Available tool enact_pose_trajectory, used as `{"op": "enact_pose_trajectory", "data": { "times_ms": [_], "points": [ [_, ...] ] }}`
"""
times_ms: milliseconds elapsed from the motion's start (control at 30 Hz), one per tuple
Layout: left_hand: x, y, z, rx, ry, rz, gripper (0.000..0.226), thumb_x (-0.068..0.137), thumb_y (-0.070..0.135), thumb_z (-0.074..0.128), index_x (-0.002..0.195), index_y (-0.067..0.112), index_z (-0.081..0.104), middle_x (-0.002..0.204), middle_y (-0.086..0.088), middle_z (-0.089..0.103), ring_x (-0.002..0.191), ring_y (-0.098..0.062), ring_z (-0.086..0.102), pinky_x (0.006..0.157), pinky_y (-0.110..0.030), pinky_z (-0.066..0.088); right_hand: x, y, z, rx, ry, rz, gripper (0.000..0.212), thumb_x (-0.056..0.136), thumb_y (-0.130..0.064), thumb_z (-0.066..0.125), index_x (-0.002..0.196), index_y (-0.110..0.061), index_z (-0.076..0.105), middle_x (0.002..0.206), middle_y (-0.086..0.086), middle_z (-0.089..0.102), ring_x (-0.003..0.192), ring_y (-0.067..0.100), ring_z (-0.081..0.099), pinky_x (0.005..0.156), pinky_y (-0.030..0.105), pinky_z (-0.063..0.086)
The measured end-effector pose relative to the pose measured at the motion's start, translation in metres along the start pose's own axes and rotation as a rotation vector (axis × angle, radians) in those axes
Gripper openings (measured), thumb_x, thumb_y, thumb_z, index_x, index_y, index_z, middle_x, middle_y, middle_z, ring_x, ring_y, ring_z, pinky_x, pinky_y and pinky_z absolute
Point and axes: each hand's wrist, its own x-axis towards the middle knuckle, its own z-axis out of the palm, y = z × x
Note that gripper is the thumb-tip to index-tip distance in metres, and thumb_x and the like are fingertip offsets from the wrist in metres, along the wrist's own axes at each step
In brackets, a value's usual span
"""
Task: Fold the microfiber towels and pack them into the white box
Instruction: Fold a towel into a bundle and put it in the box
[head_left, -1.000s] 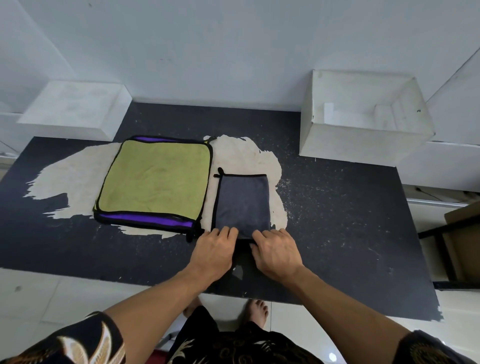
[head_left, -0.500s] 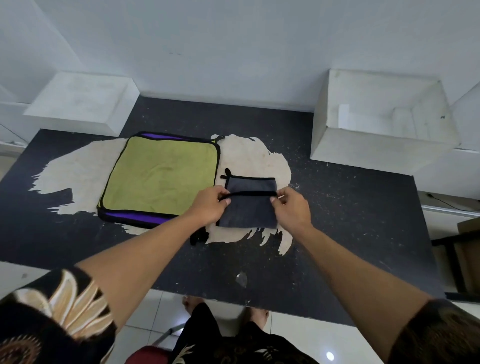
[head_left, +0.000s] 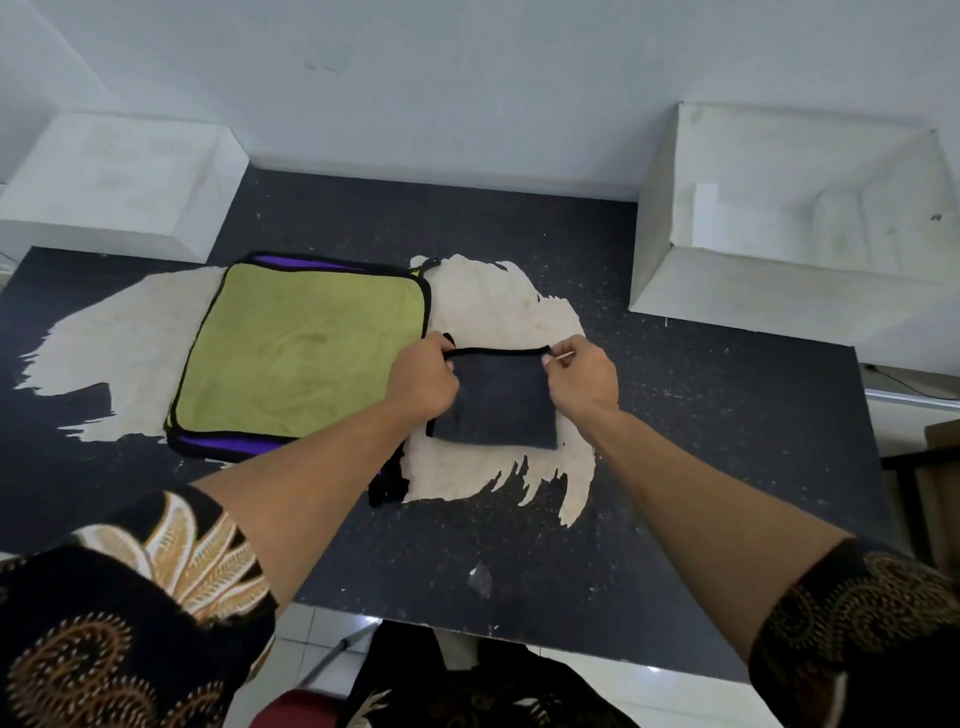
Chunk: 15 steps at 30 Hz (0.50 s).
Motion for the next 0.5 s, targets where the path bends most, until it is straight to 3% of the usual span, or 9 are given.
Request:
{"op": "enact_pose_trajectory", "data": {
  "times_ms": [133, 200, 267, 367, 433, 500],
  "points": [
    [0.008, 0.002, 0.001, 0.021, -0.029, -0.018, 0.033, 0.091, 0.011, 0.059, 0.124, 0.009, 0.058, 0.12, -0.01, 0.062, 0.109, -0.027, 0.06, 0.088, -0.034, 0.047, 0.001, 0.0, 0.002, -0.095, -0.033, -0.016, 0.027, 0.096, -0.034, 0.059, 0.118, -0.02, 0.053, 0.102, 0.005, 0.065, 0.099, 0.026, 0.063, 0.084, 0.039, 0.053],
    [0.003, 0.003, 0.0, 0.041, 0.035, 0.062, 0.041, 0.087, 0.015, 0.063, 0.127, 0.012, 0.052, 0.126, -0.008, 0.054, 0.111, -0.025, 0.056, 0.089, -0.035, 0.048, -0.005, 0.001, 0.002, -0.28, 0.072, -0.16, 0.041, 0.096, -0.036, 0.056, 0.131, -0.018, 0.043, 0.123, 0.01, 0.056, 0.112, 0.029, 0.054, 0.09, 0.043, 0.05],
    [-0.01, 0.004, 0.003, 0.208, 0.185, 0.266, 0.045, 0.085, 0.022, 0.063, 0.128, 0.014, 0.051, 0.128, -0.008, 0.048, 0.112, -0.025, 0.05, 0.091, -0.039, 0.047, -0.013, -0.002, 0.003, -0.493, 0.142, -0.416, 0.051, 0.097, -0.034, 0.054, 0.141, -0.016, 0.036, 0.143, 0.013, 0.039, 0.126, 0.032, 0.04, 0.097, 0.046, 0.044],
    [-0.042, 0.004, 0.019, 0.344, 0.173, 0.472, 0.046, 0.086, 0.026, 0.06, 0.13, 0.015, 0.053, 0.136, -0.007, 0.048, 0.12, -0.026, 0.047, 0.101, -0.039, 0.038, -0.017, 0.0, 0.01, -0.717, -0.118, -0.662, 0.057, 0.101, -0.032, 0.042, 0.153, -0.025, 0.02, 0.163, 0.01, 0.007, 0.148, 0.033, 0.011, 0.114, 0.056, 0.022],
    [-0.059, -0.002, 0.034, 0.427, 0.061, 0.462, 0.052, 0.091, 0.03, 0.054, 0.141, 0.015, 0.048, 0.15, -0.007, 0.041, 0.135, -0.026, 0.039, 0.111, -0.04, 0.026, -0.013, 0.007, 0.016, -0.838, -0.278, -0.65, 0.059, 0.104, -0.038, 0.031, 0.157, -0.03, 0.006, 0.165, 0.006, -0.007, 0.151, 0.03, -0.005, 0.117, 0.06, 0.011],
    [-0.066, -0.009, 0.044, 0.517, -0.046, 0.373, 0.059, 0.099, 0.036, 0.04, 0.153, 0.016, 0.03, 0.163, -0.007, 0.021, 0.15, -0.024, 0.018, 0.121, -0.044, 0.012, -0.011, 0.013, 0.018, -0.909, -0.312, -0.609, 0.06, 0.105, -0.044, 0.025, 0.157, -0.033, -0.003, 0.165, 0.004, -0.012, 0.151, 0.028, -0.009, 0.117, 0.062, 0.008]
  ]
}}
